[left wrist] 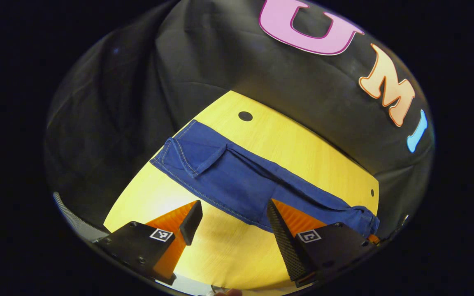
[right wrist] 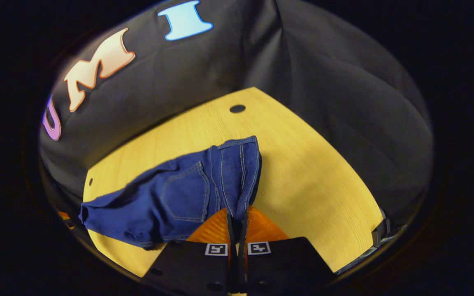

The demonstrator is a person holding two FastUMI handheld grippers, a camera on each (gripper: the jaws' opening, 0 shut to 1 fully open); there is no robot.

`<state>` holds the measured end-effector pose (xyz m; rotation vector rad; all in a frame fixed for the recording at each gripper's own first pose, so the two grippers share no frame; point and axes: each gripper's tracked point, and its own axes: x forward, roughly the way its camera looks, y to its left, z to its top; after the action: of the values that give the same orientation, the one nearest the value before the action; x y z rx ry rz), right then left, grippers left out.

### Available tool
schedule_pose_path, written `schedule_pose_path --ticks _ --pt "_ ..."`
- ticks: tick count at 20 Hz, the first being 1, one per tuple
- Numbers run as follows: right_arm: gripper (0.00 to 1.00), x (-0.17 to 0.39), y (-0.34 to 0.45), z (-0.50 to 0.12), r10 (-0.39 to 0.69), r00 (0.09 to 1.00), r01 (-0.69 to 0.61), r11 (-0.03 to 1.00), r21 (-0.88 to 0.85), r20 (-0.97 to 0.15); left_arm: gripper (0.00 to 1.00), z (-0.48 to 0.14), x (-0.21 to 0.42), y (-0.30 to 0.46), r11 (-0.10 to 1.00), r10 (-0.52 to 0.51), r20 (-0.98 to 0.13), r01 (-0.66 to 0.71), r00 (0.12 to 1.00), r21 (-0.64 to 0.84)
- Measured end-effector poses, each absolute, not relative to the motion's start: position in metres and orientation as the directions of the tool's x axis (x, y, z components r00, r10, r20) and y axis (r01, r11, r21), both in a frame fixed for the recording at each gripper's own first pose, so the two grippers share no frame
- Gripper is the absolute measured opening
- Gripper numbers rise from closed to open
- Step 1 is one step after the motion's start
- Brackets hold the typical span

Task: Grasp the waist and the cuffs of the jeans and fold them to make the two legs overlap; first hold the waist and fold one-third of the jeans toward the cuffs, then hold the cuffs and fold the remaining one-third in the same direction to finish folding.

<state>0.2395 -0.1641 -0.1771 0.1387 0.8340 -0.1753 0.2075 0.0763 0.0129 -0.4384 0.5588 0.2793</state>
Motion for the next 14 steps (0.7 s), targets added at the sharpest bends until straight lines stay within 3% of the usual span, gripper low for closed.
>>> schedule_pose_path --ticks 2,7,14 --pt "0.03 0.243 -0.143 -0.155 -0.097 0.697 0.180 0.983 0.043 -0.711 0.97 0.015 0.205 0.074 0.885 0.116 -0.561 -0.342 0.820 -0.315" --pt "0.03 0.250 -0.056 -0.110 -0.043 0.759 0.053 0.999 -0.004 -0.650 0.94 0.024 0.200 0.071 0.914 0.059 -0.543 -0.264 0.838 -0.307" --pt "0.02 0.246 0.086 -0.091 0.078 0.779 -0.134 0.990 -0.045 -0.622 0.94 0.024 0.191 0.073 0.909 0.014 -0.533 -0.233 0.846 -0.346"
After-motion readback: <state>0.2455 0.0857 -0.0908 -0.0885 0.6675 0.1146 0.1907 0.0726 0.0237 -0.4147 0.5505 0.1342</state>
